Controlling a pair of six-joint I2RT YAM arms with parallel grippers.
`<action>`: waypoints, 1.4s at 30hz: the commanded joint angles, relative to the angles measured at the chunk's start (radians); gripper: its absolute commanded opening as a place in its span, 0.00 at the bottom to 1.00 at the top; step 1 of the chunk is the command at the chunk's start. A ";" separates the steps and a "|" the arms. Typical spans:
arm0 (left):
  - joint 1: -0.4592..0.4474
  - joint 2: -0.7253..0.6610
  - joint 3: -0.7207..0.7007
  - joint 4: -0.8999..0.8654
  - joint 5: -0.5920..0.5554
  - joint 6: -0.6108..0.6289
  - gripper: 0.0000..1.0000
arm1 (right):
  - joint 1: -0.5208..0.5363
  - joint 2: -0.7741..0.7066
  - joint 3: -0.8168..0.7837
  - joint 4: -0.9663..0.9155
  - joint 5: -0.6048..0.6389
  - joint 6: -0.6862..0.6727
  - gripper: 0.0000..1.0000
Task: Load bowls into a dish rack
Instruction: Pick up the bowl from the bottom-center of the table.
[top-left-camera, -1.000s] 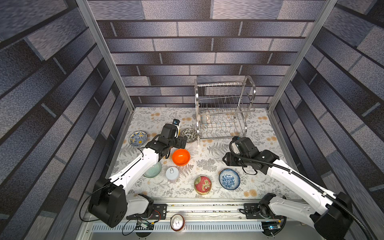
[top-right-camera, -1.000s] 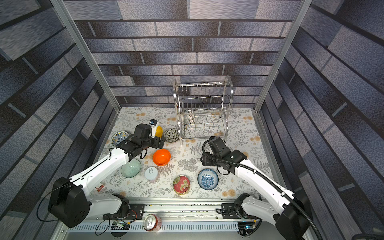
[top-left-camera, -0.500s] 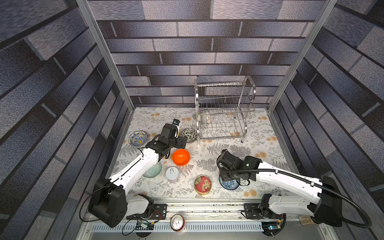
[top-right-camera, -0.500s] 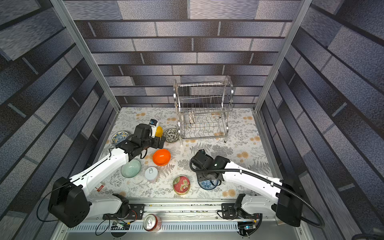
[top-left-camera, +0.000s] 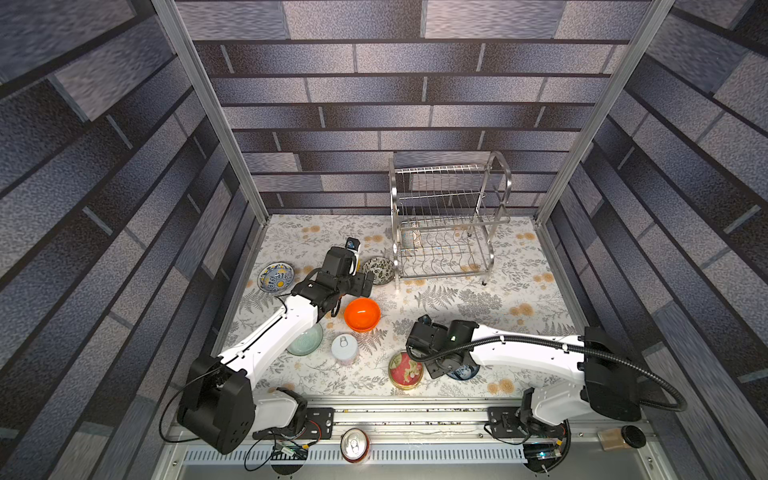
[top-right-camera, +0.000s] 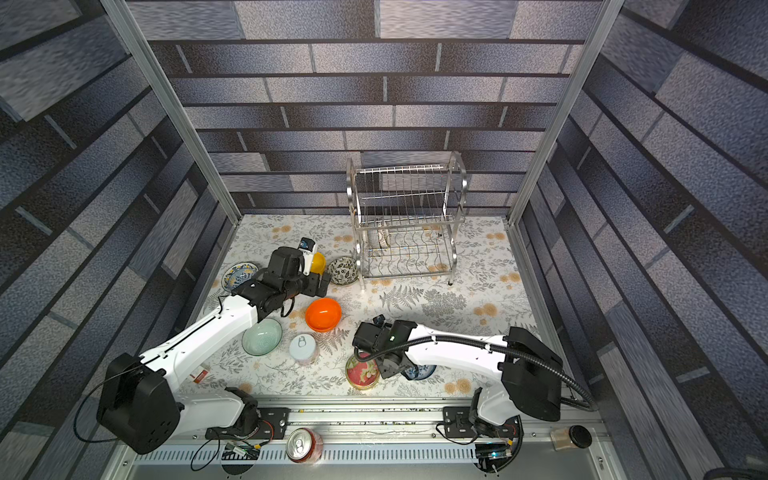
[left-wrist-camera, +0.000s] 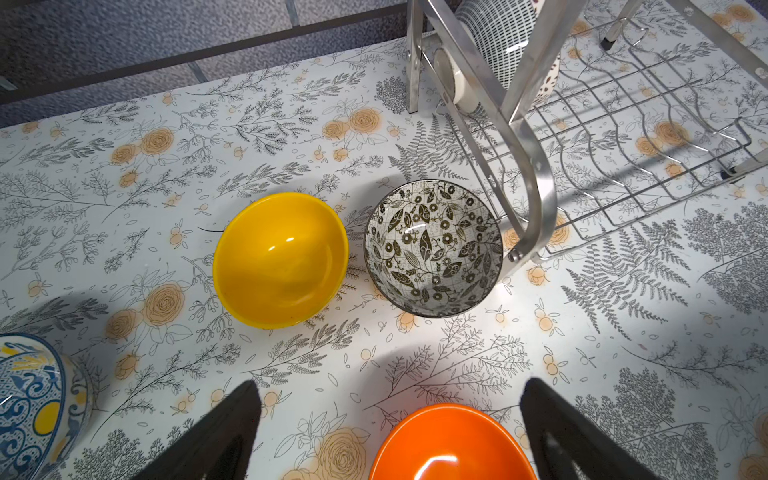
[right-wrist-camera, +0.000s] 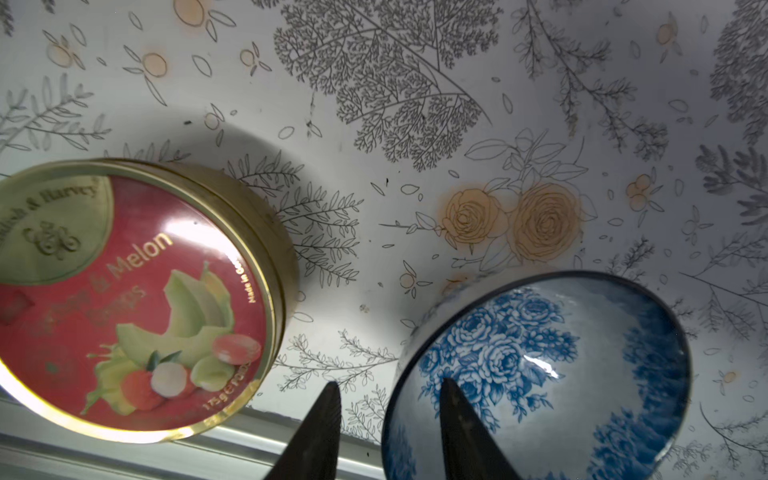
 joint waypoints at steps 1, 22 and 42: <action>0.003 0.009 0.031 -0.019 -0.009 -0.008 1.00 | 0.014 0.019 0.009 -0.045 0.022 0.005 0.38; 0.006 0.020 0.033 -0.020 -0.009 -0.002 1.00 | 0.015 0.080 -0.014 -0.048 0.060 0.030 0.23; 0.036 0.029 0.034 -0.015 0.007 -0.019 1.00 | 0.006 0.003 -0.033 -0.007 0.153 0.018 0.12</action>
